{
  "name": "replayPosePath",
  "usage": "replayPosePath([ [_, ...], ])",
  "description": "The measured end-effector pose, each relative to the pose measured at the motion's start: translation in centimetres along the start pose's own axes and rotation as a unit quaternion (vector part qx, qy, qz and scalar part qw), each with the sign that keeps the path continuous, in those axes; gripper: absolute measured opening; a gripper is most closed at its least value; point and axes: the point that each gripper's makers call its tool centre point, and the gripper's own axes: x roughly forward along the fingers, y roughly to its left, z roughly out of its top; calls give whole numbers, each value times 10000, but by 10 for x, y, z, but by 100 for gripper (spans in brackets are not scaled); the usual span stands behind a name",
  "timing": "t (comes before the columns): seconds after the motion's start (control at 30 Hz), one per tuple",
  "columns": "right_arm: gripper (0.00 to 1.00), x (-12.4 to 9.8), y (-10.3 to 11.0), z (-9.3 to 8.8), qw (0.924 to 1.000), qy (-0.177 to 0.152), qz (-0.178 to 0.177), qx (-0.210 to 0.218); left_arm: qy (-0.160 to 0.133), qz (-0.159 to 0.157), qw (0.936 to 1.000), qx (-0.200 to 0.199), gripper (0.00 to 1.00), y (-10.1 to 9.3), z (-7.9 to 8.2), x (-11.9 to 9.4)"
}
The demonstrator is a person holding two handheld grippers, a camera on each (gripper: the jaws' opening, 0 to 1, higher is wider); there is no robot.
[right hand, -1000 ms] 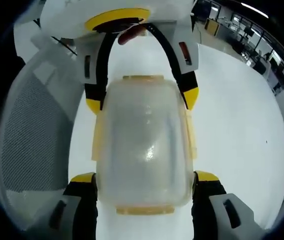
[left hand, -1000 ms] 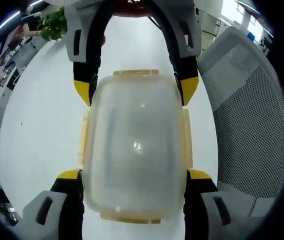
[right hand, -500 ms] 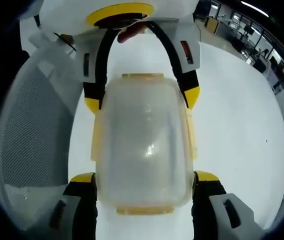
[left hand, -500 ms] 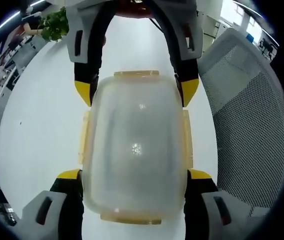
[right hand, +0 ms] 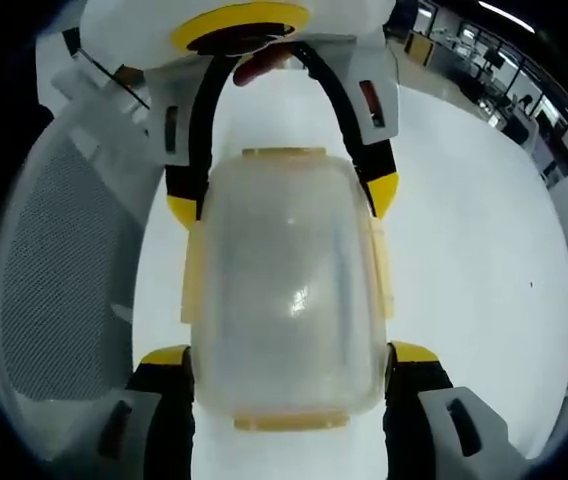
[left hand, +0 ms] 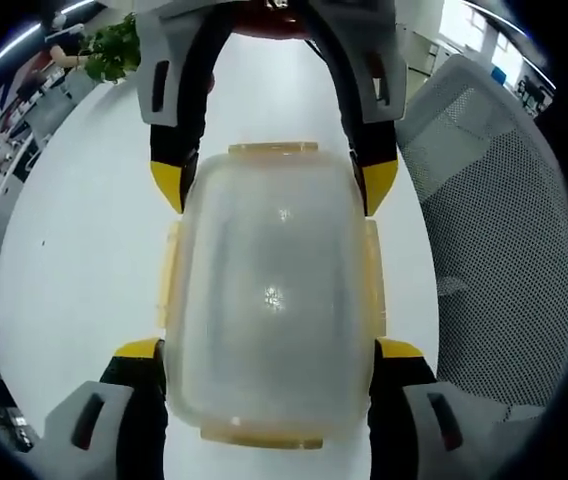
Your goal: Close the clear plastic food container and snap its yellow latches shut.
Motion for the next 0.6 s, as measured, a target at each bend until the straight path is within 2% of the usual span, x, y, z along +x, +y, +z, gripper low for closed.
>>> replayPosePath([
  [0.13,78,1,0,0,10000,-2,26,-18,-96,-18,9999,-29,84,0,1,0],
  [0.33,79,-1,0,1,9998,-206,-15,29,-61,-39,10000,-38,85,0,1,2],
  [0.6,79,0,0,2,9998,-217,28,23,-43,-89,9999,-51,85,0,0,2],
])
